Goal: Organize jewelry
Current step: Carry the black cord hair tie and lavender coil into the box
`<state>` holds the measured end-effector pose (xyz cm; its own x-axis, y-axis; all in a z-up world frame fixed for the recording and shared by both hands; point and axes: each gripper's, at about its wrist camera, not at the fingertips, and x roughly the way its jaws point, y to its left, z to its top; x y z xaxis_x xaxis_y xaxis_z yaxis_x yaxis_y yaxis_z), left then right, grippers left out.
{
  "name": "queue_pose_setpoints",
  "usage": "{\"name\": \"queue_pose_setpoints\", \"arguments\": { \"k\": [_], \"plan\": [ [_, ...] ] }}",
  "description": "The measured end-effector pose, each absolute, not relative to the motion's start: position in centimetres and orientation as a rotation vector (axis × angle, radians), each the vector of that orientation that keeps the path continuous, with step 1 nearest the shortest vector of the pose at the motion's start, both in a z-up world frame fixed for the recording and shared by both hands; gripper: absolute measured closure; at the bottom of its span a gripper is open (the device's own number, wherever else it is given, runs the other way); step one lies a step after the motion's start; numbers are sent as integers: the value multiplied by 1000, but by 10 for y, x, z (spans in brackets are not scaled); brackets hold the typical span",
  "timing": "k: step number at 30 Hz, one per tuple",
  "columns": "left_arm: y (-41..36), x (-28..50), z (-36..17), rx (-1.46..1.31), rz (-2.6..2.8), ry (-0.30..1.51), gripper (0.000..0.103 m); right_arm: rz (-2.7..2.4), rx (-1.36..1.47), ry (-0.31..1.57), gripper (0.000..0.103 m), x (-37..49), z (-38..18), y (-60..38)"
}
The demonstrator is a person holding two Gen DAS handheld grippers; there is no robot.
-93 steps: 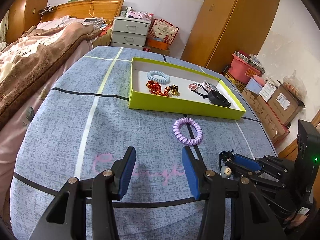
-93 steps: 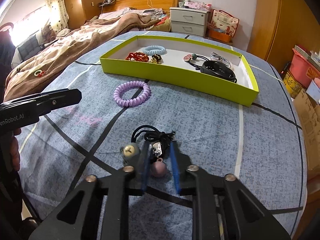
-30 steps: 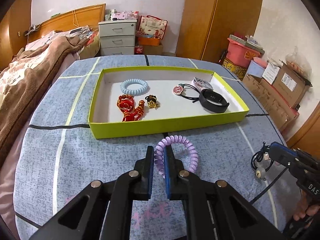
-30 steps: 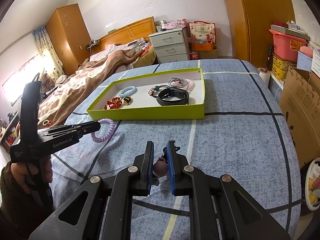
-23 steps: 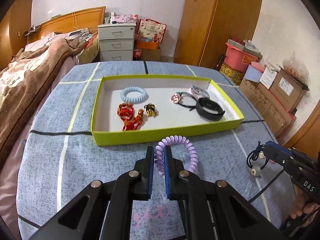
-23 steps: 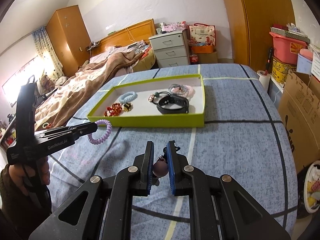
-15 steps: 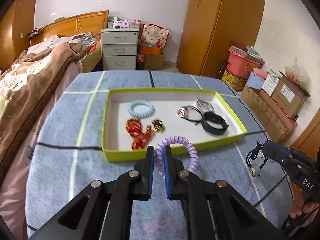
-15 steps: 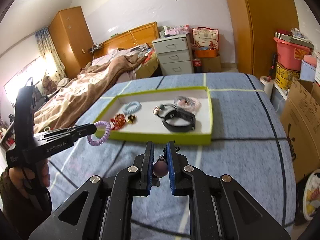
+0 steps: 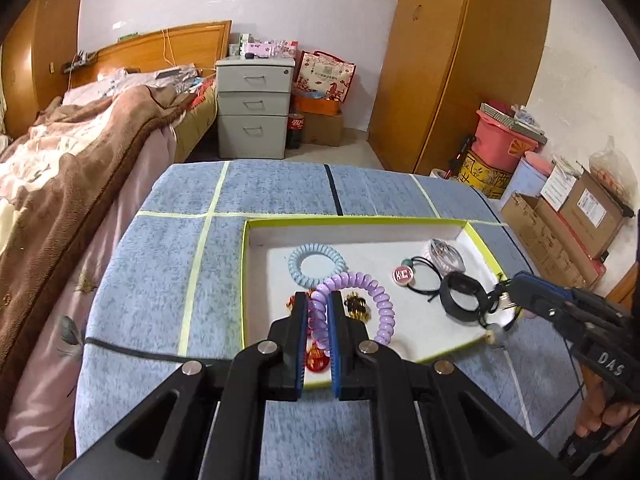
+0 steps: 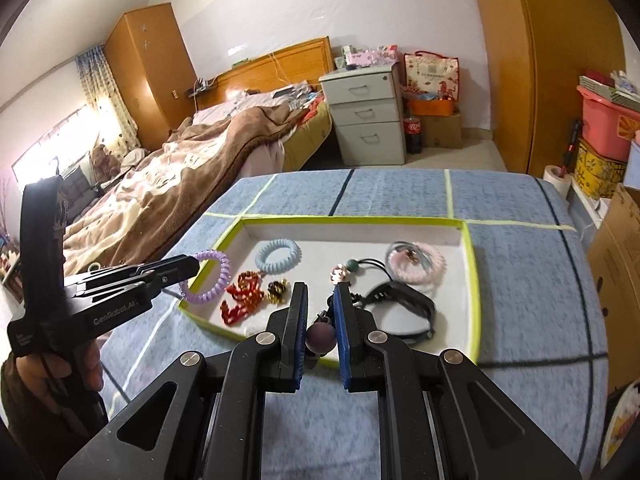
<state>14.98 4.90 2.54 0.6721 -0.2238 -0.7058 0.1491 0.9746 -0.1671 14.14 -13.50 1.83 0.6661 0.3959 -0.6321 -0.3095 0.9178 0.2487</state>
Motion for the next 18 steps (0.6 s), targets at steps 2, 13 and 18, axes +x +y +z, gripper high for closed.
{"name": "queue_pose_setpoints", "arguments": {
  "k": [2, 13, 18],
  "plan": [
    [50, 155, 25, -92, -203, 807, 93, 406, 122, 755, 89, 148, 15, -131],
    [52, 177, 2, -96, -195, 863, 93, 446, 129, 815, 89, 175, -10, -117],
    [49, 181, -7, -98, -196, 891, 93, 427, 116, 856, 89, 181, -23, -120]
  ]
}}
